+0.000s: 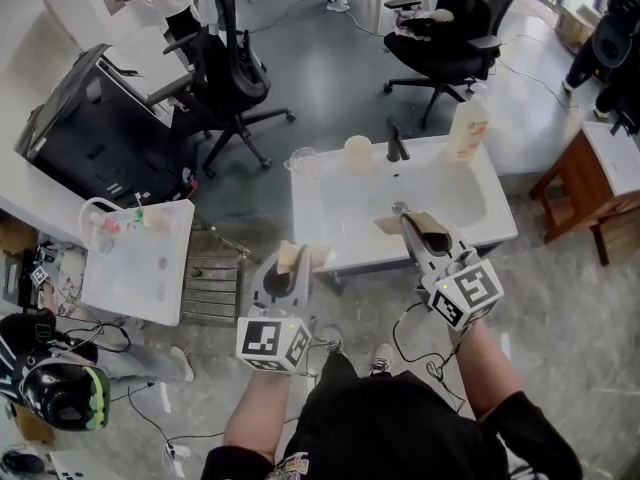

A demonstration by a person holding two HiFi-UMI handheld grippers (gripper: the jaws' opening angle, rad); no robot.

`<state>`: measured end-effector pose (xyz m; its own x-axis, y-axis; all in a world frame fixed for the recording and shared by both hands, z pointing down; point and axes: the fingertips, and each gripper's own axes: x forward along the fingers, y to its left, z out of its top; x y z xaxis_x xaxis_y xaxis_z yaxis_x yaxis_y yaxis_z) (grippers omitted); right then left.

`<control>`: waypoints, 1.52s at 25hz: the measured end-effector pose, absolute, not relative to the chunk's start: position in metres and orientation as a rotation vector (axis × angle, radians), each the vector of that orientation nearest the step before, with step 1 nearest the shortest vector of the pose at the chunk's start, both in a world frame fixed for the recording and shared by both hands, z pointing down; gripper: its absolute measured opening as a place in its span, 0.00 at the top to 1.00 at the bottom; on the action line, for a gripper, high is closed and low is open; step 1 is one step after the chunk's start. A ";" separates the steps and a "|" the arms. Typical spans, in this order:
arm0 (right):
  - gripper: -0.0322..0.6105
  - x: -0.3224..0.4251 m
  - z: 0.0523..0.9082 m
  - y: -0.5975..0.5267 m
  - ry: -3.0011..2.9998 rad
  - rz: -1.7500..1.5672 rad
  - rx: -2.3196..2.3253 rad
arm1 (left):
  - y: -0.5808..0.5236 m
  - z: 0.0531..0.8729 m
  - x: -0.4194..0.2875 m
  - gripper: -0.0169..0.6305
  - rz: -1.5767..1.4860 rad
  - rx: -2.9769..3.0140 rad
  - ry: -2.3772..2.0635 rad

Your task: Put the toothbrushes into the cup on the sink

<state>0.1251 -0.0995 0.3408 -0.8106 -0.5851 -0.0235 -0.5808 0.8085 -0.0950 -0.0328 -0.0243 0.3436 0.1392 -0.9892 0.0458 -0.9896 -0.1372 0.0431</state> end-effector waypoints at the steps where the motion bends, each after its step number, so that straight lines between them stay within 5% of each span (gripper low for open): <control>1: 0.92 0.125 0.341 -0.102 2.938 -0.130 -0.951 | -0.028 0.345 -0.034 0.87 0.011 2.322 -2.019; 38: 0.92 0.017 0.361 -0.190 2.880 -0.138 -1.321 | -0.200 0.351 -0.179 0.87 -0.217 2.513 -1.908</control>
